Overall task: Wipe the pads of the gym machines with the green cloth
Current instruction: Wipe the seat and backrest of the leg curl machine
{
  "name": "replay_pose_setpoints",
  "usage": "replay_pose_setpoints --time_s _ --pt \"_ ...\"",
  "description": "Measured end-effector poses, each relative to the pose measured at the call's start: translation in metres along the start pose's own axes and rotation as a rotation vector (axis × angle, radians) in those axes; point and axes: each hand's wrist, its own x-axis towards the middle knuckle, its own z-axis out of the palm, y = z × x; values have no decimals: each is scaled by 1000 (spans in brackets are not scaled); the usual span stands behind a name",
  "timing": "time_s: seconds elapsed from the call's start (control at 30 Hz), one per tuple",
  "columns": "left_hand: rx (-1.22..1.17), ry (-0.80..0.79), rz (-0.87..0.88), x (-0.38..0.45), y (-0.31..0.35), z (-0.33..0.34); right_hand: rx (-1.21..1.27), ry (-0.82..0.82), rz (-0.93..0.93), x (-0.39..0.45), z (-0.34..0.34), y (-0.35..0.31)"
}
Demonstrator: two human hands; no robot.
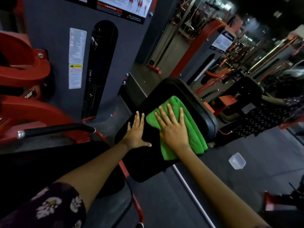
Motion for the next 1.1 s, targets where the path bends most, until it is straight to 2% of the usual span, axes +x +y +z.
replay_pose_setpoints --time_s 0.1,0.2,0.27,0.37,0.43,0.53,0.63,0.67,0.8,0.87,0.93,1.03,1.1 --pt "-6 3 -34 -3 -3 9 58 73 151 -10 -5 7" --pt "-31 40 -46 -2 -9 16 31 95 268 30 -6 1" --pt "-45 51 -70 -1 -14 21 -17 14 176 47 -1 -14" --pt "-49 31 -128 -6 -20 28 -58 -94 -76 23 13 -33" --pt "-84 16 -125 -8 -23 33 -16 -100 -99 -7 17 -32" --pt "-125 18 -92 -9 -32 36 67 35 89 -18 10 -18" --pt "-152 -13 -107 -12 -41 46 67 61 245 16 8 -21" --pt "-156 -25 -108 -13 -42 49 58 30 222 26 8 -28" --pt "-169 -55 -141 -15 -41 55 -14 -73 -80 15 26 -50" --pt "-177 -68 -134 -15 -43 54 35 -72 -100 -16 25 -45" --pt "-182 -86 -109 -17 -47 52 121 -28 -28 -39 17 -31" --pt "-159 -108 -91 -17 -56 48 115 75 172 -24 7 -17" --pt "-152 -116 -90 -17 -58 46 103 49 245 0 4 -23"
